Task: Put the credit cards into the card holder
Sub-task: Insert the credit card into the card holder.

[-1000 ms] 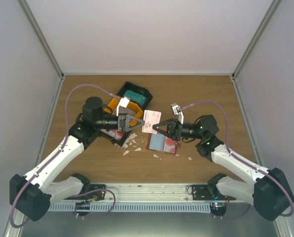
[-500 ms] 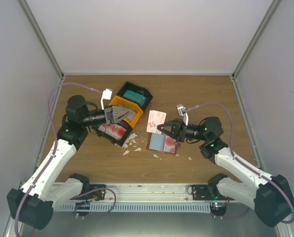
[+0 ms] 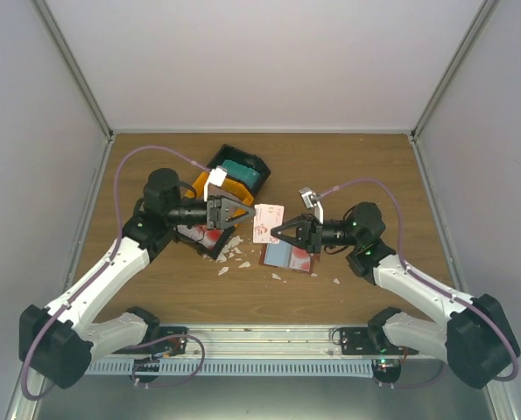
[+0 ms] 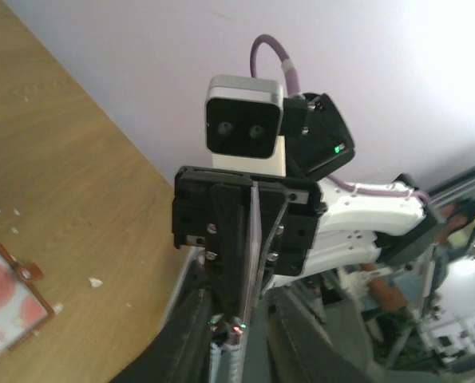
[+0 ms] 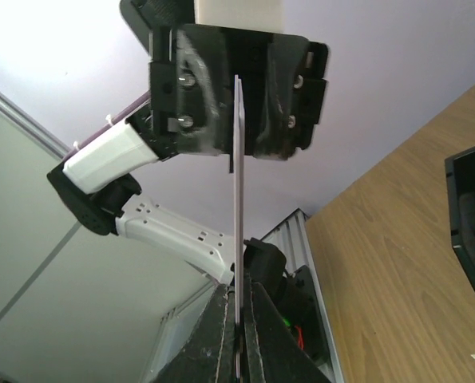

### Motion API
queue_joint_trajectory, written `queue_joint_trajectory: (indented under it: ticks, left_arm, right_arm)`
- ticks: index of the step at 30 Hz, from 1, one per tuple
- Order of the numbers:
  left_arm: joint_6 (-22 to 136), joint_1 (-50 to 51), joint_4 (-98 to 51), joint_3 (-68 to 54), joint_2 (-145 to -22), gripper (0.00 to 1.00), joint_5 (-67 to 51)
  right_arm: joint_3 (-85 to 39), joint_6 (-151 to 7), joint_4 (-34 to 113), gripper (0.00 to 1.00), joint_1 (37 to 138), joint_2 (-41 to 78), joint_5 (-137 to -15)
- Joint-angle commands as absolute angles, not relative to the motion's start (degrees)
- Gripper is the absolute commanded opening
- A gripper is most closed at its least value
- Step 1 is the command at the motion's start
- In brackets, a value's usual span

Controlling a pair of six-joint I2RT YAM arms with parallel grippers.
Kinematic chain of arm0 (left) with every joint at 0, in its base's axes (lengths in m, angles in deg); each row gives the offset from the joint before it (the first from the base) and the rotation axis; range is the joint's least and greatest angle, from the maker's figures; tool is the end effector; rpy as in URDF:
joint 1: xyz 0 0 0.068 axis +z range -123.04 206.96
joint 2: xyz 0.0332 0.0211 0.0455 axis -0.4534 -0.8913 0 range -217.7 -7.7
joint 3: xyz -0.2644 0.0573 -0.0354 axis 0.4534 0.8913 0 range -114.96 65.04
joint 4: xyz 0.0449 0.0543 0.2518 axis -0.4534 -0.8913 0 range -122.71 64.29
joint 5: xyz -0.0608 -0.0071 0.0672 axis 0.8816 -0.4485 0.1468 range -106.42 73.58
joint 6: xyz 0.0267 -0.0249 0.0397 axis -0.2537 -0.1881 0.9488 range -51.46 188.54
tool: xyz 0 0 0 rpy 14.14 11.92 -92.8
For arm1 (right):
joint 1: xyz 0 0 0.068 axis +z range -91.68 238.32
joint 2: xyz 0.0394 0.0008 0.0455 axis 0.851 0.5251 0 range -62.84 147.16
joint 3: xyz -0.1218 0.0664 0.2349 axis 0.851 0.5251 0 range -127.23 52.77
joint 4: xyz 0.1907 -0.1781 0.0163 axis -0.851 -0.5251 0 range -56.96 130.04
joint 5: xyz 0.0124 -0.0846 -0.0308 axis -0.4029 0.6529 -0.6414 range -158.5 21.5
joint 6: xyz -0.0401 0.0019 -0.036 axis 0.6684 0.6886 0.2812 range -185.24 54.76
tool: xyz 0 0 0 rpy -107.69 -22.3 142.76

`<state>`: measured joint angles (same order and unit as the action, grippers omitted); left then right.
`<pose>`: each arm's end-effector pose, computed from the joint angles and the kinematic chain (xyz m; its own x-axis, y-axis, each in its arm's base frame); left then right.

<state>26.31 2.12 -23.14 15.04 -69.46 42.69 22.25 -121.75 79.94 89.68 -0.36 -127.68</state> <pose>0.2033 -0.1279 0.3402 -0.7690 -0.0242 -0.6387 0.6314 0.1265 -0.7651 0.1796 0.1454 0.2817 -0.7630 0.0355 -0.6454 -0.6463 -0.0626 0.7606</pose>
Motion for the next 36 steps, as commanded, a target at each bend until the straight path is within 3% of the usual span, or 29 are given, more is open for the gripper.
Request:
queue_joint_trajectory:
  ticks: [1,15,17,20,36]
  left_arm:
    - [26.97,0.81,-19.67,15.21,-70.85,0.15,42.11]
    - [27.84,-1.88,-21.06,14.85,-73.28,0.16,42.93]
    - [27.86,-2.91,-20.54,14.93,-73.44,0.14,43.25]
    - [27.69,-3.27,-20.11,14.76,-72.68,0.0,43.02]
    - [20.51,3.66,-20.84,15.77,-69.15,0.0,39.33]
  right_arm:
    - [19.84,-120.27,81.1,0.0,90.6,-0.56,-130.05]
    - [17.65,-119.39,80.09,0.0,90.85,-0.94,-131.56]
    - [17.04,-119.22,79.02,0.01,90.82,-0.71,-130.56]
    - [16.56,-118.28,76.8,0.07,90.72,-0.6,-127.74]
    - [22.48,-124.03,78.76,0.09,87.17,-5.05,-118.03]
